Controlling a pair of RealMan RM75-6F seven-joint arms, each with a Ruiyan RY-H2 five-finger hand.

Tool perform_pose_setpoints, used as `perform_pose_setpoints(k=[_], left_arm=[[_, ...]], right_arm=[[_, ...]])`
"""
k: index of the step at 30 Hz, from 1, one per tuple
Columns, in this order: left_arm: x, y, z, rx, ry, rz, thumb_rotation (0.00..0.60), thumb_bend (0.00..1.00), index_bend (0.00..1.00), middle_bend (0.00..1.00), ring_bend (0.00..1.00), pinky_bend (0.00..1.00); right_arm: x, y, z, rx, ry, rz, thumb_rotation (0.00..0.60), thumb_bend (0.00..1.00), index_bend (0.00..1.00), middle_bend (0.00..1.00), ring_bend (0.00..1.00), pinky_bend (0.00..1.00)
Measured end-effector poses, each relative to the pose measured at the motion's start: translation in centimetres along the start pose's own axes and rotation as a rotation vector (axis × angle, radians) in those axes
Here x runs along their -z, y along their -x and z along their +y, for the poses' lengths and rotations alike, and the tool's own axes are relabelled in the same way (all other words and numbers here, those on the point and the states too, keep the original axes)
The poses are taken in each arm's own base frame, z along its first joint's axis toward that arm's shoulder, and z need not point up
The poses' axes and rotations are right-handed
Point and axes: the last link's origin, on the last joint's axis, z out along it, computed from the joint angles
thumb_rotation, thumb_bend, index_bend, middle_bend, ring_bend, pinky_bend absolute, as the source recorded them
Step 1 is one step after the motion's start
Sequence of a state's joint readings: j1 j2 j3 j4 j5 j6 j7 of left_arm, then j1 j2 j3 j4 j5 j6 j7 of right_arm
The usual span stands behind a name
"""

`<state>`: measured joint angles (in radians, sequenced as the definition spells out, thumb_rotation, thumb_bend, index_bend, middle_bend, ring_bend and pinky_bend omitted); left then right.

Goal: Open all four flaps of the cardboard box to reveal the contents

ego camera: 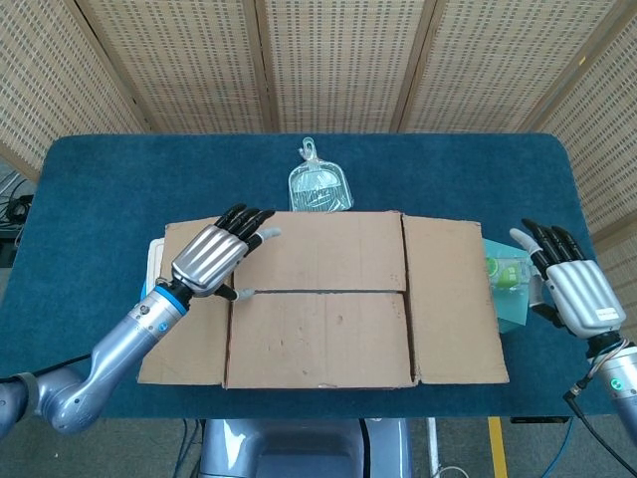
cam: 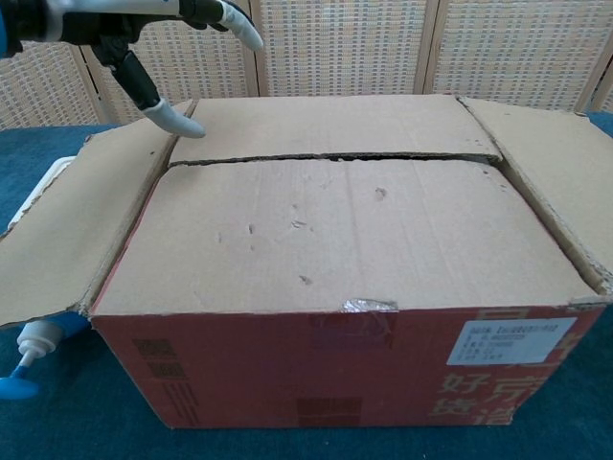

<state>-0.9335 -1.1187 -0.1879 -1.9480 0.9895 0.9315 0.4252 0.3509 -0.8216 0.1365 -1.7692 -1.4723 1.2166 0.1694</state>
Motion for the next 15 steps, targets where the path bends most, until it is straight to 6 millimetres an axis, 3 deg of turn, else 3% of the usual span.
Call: perform_pose_setpoints(k=[4, 7, 15], left_arm=[[-0.6, 1.0, 0.6, 0.003, -0.003, -0.010, 0.377, 0.00, 0.10, 0.00, 0.00, 0.00], [-0.9, 1.5, 1.0, -0.003, -0.004, -0.009, 0.305, 0.00, 0.10, 0.00, 0.00, 0.00], [-1.4, 2.5, 1.5, -0.038, -0.014, 0.006, 0.283, 0.00, 0.07, 0.00, 0.00, 0.00]], right_arm=[[0.1, 0.0, 0.3, -0.005, 0.006, -0.001, 0.600, 0.88, 0.00, 0.00, 0.00, 0.00], [0.2, 0.1, 0.5, -0.008, 0.011, -0.001, 0.600, 0.88, 0.00, 0.00, 0.00, 0.00], [0.3, 0.1, 1.1, -0.014, 0.019, 0.000, 0.600, 0.88, 0.00, 0.00, 0.00, 0.00]])
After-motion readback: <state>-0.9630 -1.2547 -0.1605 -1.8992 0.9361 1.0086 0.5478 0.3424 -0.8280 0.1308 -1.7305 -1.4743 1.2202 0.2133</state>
